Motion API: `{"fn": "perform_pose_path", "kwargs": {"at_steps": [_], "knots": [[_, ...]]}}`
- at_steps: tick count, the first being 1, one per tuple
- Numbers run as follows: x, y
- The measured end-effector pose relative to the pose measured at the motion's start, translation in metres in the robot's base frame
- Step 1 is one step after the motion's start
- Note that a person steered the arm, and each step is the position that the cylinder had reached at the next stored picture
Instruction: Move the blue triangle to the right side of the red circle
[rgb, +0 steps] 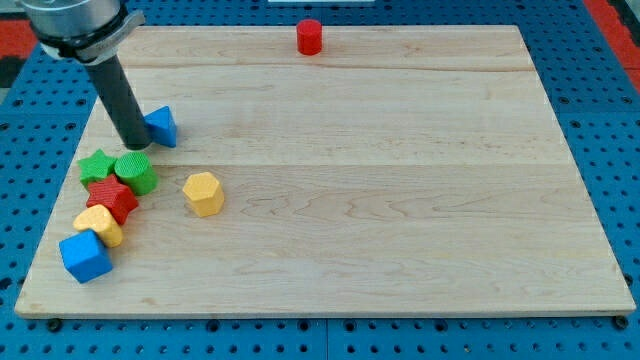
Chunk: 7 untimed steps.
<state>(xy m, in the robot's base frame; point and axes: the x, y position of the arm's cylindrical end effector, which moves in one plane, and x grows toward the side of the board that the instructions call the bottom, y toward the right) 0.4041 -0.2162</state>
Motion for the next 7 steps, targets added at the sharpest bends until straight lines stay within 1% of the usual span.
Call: {"fn": "perform_pose_path", "kwargs": {"at_steps": [1, 5, 6, 7], "knots": [[-0.022, 0.009], [-0.096, 0.122], [-0.11, 0.153], [-0.11, 0.171]]}}
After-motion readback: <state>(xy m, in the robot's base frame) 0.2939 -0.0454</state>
